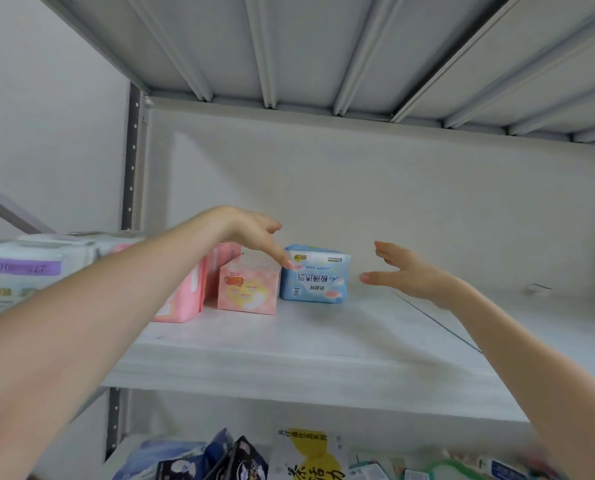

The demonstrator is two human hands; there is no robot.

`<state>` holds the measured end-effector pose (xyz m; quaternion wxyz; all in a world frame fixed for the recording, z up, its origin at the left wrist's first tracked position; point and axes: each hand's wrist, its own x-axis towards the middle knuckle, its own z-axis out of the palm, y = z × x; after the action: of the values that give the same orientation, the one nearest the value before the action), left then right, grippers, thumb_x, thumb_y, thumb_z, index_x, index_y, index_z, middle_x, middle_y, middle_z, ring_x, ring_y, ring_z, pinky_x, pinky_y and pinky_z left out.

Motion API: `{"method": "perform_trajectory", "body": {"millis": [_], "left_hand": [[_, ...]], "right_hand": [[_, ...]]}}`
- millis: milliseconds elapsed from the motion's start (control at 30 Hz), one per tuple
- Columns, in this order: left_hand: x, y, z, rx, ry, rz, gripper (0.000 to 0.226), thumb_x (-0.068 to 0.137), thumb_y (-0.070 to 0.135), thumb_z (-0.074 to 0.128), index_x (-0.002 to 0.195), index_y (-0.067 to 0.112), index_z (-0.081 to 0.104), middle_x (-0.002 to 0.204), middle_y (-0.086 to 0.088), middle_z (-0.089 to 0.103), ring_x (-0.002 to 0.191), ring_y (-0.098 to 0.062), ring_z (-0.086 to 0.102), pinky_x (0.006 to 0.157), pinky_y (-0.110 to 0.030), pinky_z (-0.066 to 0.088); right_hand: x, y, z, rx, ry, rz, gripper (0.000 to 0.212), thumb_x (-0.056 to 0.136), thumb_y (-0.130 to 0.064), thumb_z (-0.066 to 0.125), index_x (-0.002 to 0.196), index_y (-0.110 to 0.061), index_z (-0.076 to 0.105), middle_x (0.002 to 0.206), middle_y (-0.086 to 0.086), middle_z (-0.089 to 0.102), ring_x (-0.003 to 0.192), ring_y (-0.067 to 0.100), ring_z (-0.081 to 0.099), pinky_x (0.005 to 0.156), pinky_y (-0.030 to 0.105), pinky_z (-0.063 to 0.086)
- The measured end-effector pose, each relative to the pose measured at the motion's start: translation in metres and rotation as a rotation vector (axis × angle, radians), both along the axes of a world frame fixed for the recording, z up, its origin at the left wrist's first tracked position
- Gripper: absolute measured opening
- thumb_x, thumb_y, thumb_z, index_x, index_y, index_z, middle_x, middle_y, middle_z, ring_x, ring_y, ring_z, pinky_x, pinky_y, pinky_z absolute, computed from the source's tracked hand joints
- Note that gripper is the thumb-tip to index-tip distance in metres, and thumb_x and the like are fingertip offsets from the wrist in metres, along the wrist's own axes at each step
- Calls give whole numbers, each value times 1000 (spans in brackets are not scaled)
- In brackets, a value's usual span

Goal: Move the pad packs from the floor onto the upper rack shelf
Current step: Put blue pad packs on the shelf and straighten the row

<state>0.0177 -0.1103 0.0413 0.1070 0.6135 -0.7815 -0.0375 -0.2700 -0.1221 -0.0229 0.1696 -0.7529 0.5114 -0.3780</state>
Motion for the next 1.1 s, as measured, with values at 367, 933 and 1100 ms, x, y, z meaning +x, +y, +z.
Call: {"method": "perform_trajectory", "body": {"millis": [367, 933, 1100], "left_hand": [[-31, -66, 9, 61, -114, 65, 110, 71, 57, 76, 155, 21, 15, 161, 6, 16, 148, -20, 16, 119, -44, 19], [-22, -110, -7, 157, -52, 56, 87, 75, 49, 76, 147, 18, 37, 154, 3, 34, 144, -20, 26, 118, -43, 21], [-20, -110, -7, 181, -21, 34, 79, 76, 47, 75, 143, 20, 44, 150, 4, 40, 142, -20, 29, 119, -43, 20]], "right_hand": [[-5, -74, 25, 218, 178, 33, 105, 72, -37, 81, 153, -22, 16, 157, -3, 27, 143, 12, 26, 113, 31, 26], [21, -105, 11, 345, 172, 164, 49, 86, -29, 70, 130, -35, 49, 134, -19, 53, 134, 13, 37, 104, 37, 30], [28, -104, 9, 317, 160, 164, 47, 90, -28, 66, 133, -32, 48, 135, -16, 53, 132, 12, 39, 101, 36, 30]]}}
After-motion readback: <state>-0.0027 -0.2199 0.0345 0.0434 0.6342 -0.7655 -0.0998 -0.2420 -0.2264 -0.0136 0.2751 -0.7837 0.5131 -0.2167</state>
